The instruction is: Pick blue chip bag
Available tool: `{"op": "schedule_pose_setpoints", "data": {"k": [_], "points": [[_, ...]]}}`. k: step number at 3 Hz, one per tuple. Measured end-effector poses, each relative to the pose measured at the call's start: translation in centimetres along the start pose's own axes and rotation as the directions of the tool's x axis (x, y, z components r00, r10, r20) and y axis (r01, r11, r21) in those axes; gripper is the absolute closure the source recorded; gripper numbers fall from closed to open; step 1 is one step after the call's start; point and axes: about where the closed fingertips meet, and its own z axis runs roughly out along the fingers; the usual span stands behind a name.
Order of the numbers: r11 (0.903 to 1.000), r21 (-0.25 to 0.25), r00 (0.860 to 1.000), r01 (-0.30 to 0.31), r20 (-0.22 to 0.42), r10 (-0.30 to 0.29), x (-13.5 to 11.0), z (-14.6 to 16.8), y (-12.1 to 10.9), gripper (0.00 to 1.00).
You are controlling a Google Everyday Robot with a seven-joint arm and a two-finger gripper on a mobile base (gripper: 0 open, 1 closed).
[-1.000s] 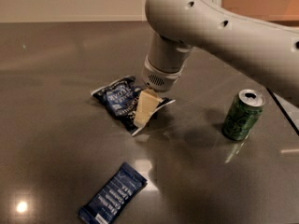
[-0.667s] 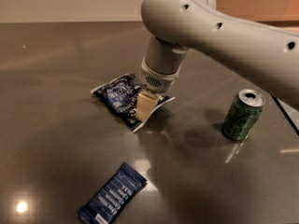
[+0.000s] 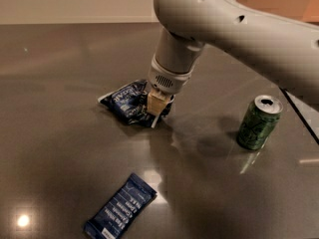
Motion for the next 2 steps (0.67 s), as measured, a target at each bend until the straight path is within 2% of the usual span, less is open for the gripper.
{"op": "schedule_pose_setpoints", "data": {"k": [1, 2], "points": [[0.9998, 0.016, 0.999, 0.009, 0.052, -0.009, -0.3, -3.0, 0.0, 1.00], [0.9991, 0.036, 0.994, 0.020, 0.106, -0.024, -0.5, -6.4, -0.1, 1.00]]}}
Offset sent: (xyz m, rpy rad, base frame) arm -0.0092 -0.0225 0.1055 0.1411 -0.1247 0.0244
